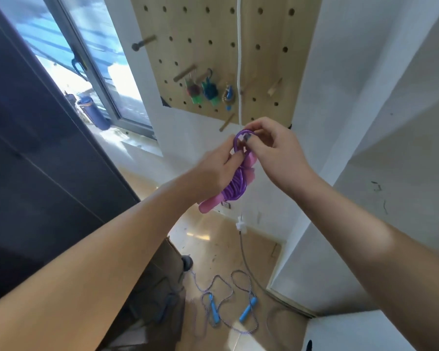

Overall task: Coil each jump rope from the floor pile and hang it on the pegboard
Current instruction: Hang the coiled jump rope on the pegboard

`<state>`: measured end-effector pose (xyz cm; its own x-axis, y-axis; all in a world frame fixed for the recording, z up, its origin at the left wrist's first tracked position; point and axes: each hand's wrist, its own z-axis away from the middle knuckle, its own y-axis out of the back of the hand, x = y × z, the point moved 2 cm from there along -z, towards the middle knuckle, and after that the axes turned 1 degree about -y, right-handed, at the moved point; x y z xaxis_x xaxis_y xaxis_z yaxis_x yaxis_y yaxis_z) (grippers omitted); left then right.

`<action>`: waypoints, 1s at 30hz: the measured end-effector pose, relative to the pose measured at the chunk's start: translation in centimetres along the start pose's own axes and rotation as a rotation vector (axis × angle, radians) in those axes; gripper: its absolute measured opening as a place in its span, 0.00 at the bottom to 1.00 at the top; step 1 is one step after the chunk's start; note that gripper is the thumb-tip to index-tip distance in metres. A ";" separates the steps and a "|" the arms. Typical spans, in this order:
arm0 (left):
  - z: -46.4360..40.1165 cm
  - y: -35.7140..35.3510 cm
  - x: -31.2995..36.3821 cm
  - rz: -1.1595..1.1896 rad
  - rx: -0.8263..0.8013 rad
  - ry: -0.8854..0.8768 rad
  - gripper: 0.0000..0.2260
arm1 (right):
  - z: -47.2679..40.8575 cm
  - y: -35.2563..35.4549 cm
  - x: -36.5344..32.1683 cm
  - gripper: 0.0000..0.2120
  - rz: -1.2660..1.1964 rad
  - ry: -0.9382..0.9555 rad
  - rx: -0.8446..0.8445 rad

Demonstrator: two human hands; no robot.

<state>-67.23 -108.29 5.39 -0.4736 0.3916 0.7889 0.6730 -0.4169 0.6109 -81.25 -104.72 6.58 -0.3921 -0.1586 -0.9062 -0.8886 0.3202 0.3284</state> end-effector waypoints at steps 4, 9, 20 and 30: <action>-1.9 0.5 1.2 -0.002 -0.005 0.073 0.09 | -1.6 1.5 0.3 0.05 0.048 0.009 0.000; -4.0 1.3 1.5 -0.057 -0.009 0.090 0.10 | -3.5 1.6 0.9 0.02 0.068 -0.014 0.025; -10.7 6.7 -2.6 -0.170 0.056 -0.018 0.09 | -9.8 -2.5 0.6 0.03 0.177 -0.077 0.023; -19.1 7.5 -6.3 -0.100 -0.021 0.046 0.07 | -16.7 -3.7 3.7 0.05 0.166 -0.255 0.107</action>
<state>-70.04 -129.54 6.29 -0.5639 0.3938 0.7259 0.6093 -0.3949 0.6876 -83.45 -122.11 6.44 -0.4454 0.1388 -0.8845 -0.7823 0.4202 0.4598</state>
